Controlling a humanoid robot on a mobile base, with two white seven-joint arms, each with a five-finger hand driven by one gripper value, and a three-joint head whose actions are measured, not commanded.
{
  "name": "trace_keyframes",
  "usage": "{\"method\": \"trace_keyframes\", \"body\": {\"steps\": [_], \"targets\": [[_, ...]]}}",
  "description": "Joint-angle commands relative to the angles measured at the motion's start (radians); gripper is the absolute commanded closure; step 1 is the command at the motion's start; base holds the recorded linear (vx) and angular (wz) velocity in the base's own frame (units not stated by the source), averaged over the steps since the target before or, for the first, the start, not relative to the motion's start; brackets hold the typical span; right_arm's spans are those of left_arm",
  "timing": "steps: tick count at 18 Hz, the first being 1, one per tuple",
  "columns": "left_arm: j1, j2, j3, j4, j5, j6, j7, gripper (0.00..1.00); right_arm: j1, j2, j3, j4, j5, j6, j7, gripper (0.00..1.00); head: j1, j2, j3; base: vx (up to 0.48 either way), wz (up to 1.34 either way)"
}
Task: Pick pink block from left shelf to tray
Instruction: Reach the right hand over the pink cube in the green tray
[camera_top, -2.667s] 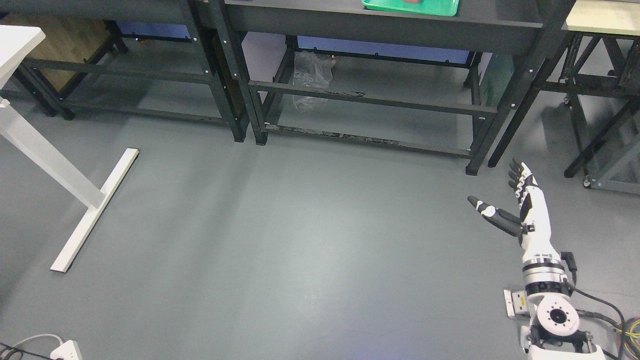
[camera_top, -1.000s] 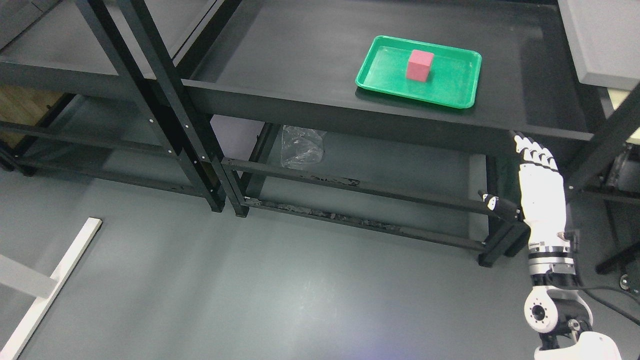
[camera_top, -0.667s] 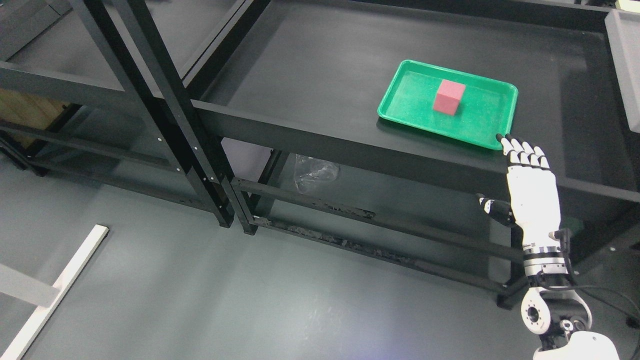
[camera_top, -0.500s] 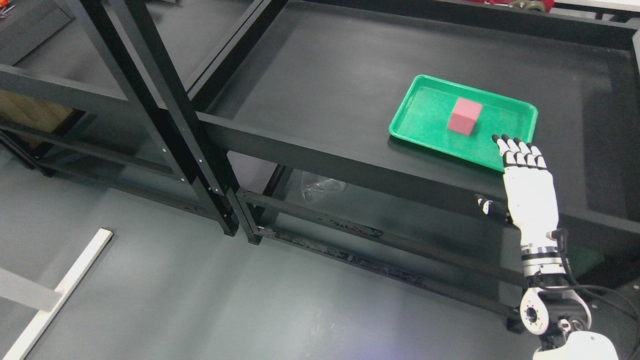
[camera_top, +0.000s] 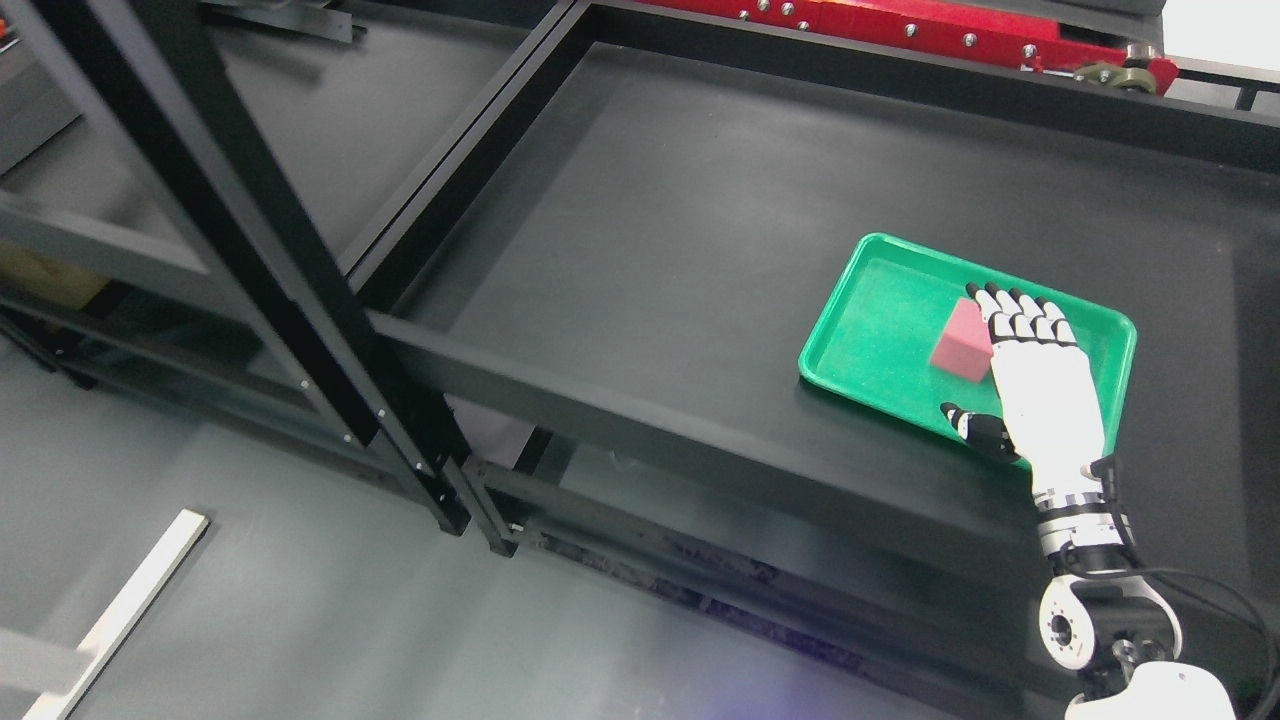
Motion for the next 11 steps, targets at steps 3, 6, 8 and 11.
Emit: {"method": "trace_keyframes", "body": {"steps": [3, 6, 8, 11], "targets": [[-0.023, 0.017, 0.0, -0.017, 0.0, -0.001, 0.0, 0.0, -0.028, -0.005, -0.003, 0.001, 0.005, 0.0, 0.155, 0.0, 0.0, 0.0, 0.0, 0.288, -0.13], [-0.023, 0.017, 0.0, -0.017, -0.002, -0.001, 0.0, 0.0, -0.026, -0.009, 0.001, 0.017, -0.005, -0.002, 0.268, 0.0, 0.0, 0.0, 0.0, 0.228, -0.12], [-0.023, 0.017, 0.0, -0.017, -0.002, -0.001, 0.0, 0.0, -0.025, -0.011, 0.006, 0.032, -0.042, -0.008, 0.305, 0.0, 0.0, 0.0, 0.0, 0.186, -0.08], [-0.024, 0.017, 0.0, -0.017, -0.002, -0.001, 0.0, 0.0, -0.025, -0.017, 0.006, 0.047, -0.047, -0.008, 0.328, 0.0, 0.0, 0.0, 0.0, 0.164, -0.03]]}}
